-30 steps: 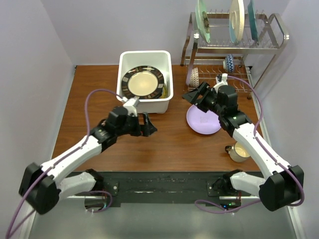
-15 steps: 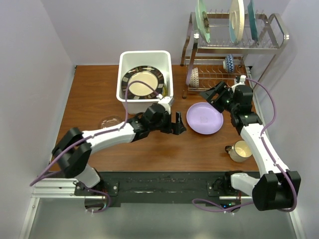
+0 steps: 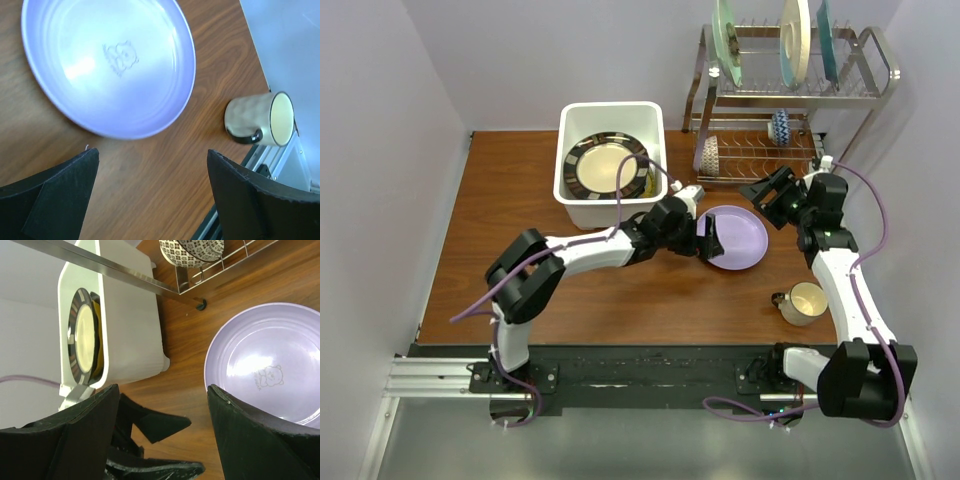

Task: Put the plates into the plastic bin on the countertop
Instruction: Pick up the plate at the center of the board.

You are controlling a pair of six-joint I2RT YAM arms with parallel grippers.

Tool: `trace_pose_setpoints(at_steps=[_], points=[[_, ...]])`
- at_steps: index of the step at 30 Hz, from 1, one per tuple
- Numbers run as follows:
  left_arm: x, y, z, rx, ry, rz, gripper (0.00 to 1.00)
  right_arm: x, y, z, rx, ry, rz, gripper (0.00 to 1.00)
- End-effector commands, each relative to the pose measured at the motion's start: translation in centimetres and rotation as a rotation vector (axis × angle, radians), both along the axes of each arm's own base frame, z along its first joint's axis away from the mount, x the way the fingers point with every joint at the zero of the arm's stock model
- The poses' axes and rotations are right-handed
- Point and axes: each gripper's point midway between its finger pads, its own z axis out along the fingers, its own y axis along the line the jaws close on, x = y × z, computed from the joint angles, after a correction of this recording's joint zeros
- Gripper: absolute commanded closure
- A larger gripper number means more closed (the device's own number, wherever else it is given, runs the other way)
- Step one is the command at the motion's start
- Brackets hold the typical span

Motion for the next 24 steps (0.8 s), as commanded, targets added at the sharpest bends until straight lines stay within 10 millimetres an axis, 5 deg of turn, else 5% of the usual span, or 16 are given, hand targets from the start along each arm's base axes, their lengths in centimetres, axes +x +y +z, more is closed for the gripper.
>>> trace_pose_setpoints(at_steps=[1, 24], points=[[0.9, -2.2, 0.7, -0.029, -0.003, -0.023, 0.08, 0.1, -0.1, -0.1, 0.003, -0.017, 0.035, 0.25], [4.6, -1.5, -6.2, 0.054, 0.090, 0.087, 0.19, 0.2, -2.2, -1.6, 0.035, 0.005, 0.030, 0.26]])
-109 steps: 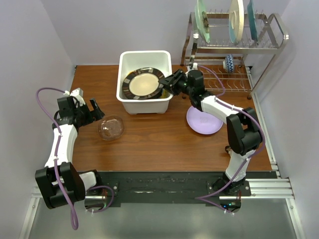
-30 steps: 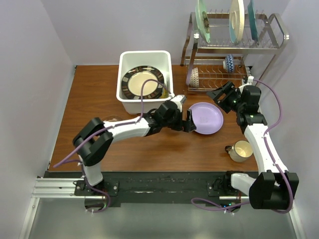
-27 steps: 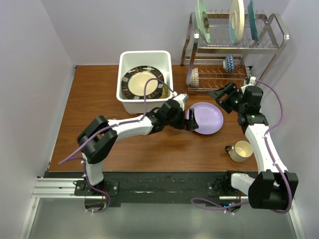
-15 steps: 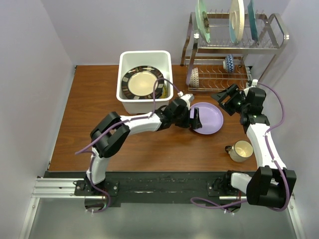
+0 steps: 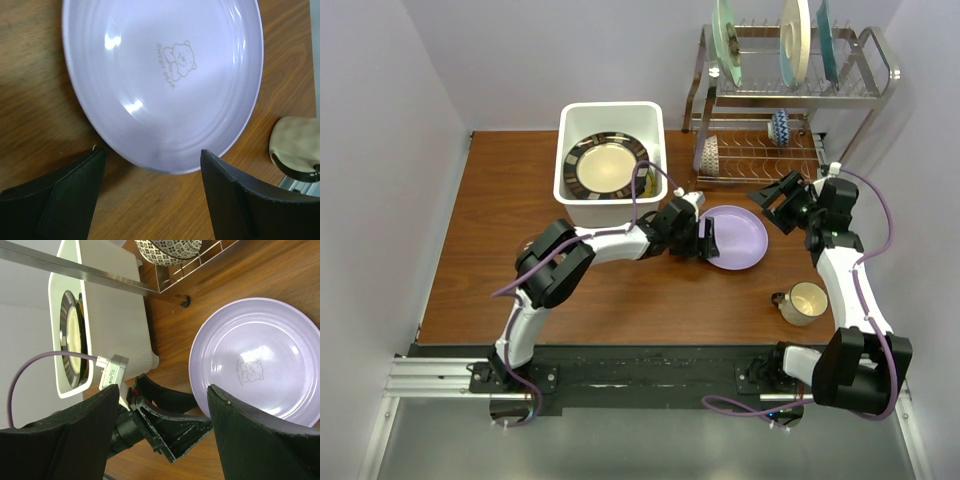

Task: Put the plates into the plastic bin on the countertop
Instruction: Pick up the plate at the center of the board.

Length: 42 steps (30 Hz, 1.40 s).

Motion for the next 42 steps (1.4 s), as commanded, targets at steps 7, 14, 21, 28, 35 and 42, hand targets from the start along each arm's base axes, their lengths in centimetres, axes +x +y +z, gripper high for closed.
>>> trace_pose_setpoints(at_steps=[7, 14, 21, 28, 35, 42], points=[[2.2, -0.5, -1.1, -0.035, 0.003, 0.063, 0.33, 0.1, 0.4, 0.0, 0.015, -0.036, 0.045, 0.26], [2.3, -0.3, -2.3, -0.020, 0.014, 0.069, 0.65, 0.0, 0.4, -0.2, 0.021, -0.032, 0.048, 0.26], [2.3, 0.4, -1.8, -0.025, 0.004, 0.084, 1.00, -0.2, 0.5, -0.5, 0.024, -0.027, 0.050, 0.26], [2.4, 1.1, -0.7, -0.018, -0.017, 0.096, 1.00, -0.3, 0.5, -0.5, 0.025, -0.030, 0.053, 0.26], [2.1, 1.8, 1.1, -0.009, -0.045, 0.078, 1.00, -0.2, 0.4, -0.3, 0.035, -0.037, 0.046, 0.26], [0.5, 3.3, 2.1, -0.009, -0.049, 0.066, 1.00, -0.3, 0.6, -0.4, 0.048, -0.041, 0.050, 0.26]])
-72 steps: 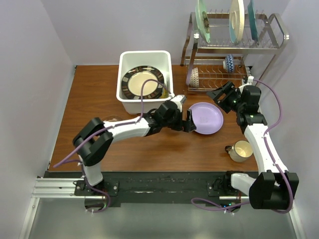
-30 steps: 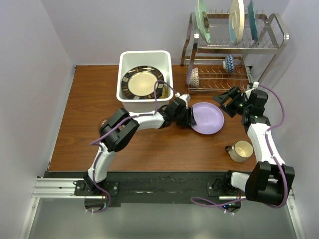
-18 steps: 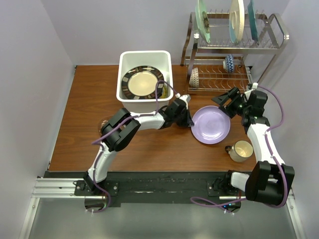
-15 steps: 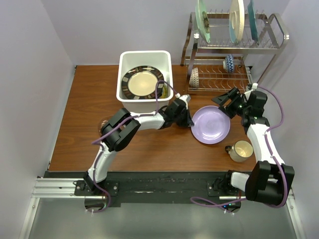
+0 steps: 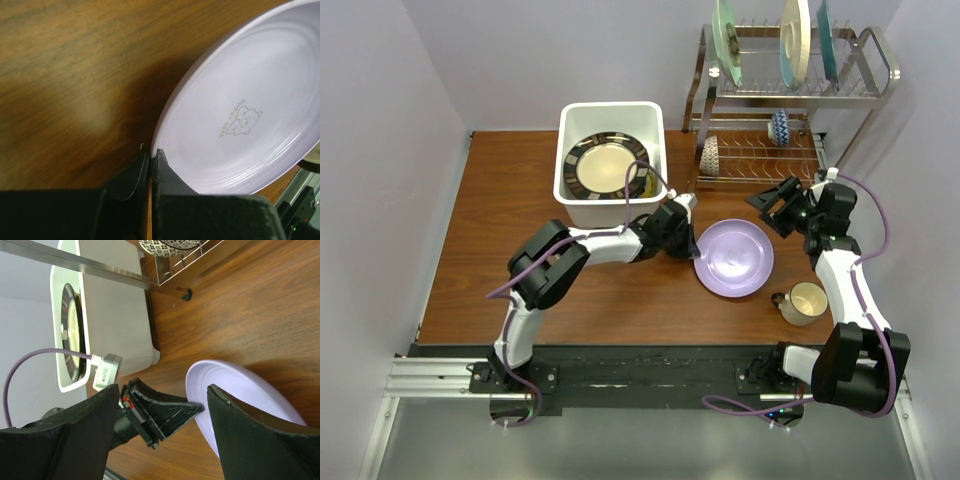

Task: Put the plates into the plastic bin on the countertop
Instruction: Pick up the plate at the center of the board.

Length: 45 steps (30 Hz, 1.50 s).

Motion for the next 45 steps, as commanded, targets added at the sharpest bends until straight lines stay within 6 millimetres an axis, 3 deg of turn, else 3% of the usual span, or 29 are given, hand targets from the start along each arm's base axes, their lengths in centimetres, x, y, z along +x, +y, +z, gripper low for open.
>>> trace_pose_setpoints(at_steps=[1, 3, 11, 21, 24, 27, 33, 45], points=[[0.1, 1.7, 3.5, -0.030, -0.044, 0.041, 1.00, 0.0, 0.4, 0.9, 0.021, -0.042, 0.021, 0.26], [-0.4, 2.4, 3.4, -0.028, -0.042, 0.047, 1.00, -0.1, 0.5, 0.7, 0.028, -0.042, 0.021, 0.26], [-1.6, 3.9, 6.5, -0.017, -0.081, 0.031, 1.00, -0.3, 0.6, 0.5, 0.035, -0.043, 0.024, 0.26], [-2.6, 6.5, 8.6, 0.050, -0.102, 0.041, 1.00, -0.5, 0.8, 0.0, 0.049, -0.036, 0.026, 0.24], [-3.1, 7.0, 9.9, 0.032, -0.123, 0.034, 1.00, -0.6, 0.8, -0.1, 0.058, -0.030, 0.026, 0.19], [-3.3, 7.7, 12.6, 0.002, -0.168, 0.035, 1.00, -0.4, 0.8, 0.4, 0.052, -0.058, 0.025, 0.14], [-2.5, 9.0, 16.4, -0.013, -0.232, 0.065, 1.00, -0.1, 0.8, 0.3, 0.066, -0.062, 0.023, 0.12], [0.9, 14.1, 21.1, -0.005, -0.307, 0.168, 1.00, -0.1, 0.8, -0.3, 0.067, -0.052, 0.025, 0.12]])
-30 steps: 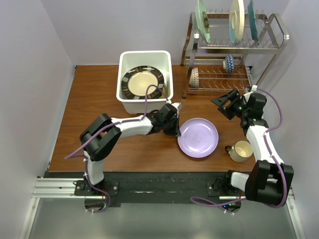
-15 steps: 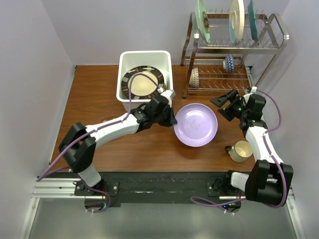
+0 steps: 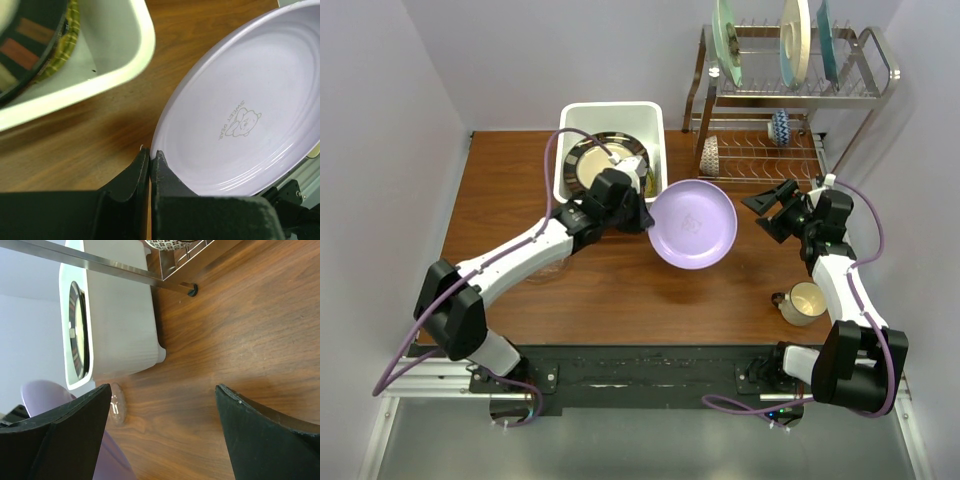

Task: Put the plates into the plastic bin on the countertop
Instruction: Pick up the plate at the center of the board, then place the plate in the plastic bin.

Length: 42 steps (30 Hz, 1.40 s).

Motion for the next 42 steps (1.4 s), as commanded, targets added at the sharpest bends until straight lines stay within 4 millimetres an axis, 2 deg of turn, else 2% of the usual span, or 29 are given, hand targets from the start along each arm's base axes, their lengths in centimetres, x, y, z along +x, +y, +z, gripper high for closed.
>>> trace_pose_setpoints(at_steps=[1, 11, 23, 31, 42], points=[[1.6, 1.5, 5.9, -0.050, -0.130, 0.025, 1.00, 0.0, 0.2, 0.5, 0.007, -0.033, 0.020, 0.12], [3.2, 4.0, 8.4, -0.046, -0.155, 0.087, 1.00, 0.0, 0.2, 0.2, 0.005, -0.028, 0.021, 0.12], [6.5, 7.0, 10.1, -0.016, -0.176, 0.163, 1.00, -0.1, 0.2, -0.4, 0.002, -0.015, 0.021, 0.12], [8.2, 8.3, 9.5, -0.007, -0.158, 0.184, 1.00, -0.2, 0.3, -0.7, 0.003, -0.011, 0.029, 0.12], [10.9, 11.3, 9.1, 0.015, -0.146, 0.236, 1.00, -0.5, 0.4, -1.4, 0.000, 0.000, 0.036, 0.12]])
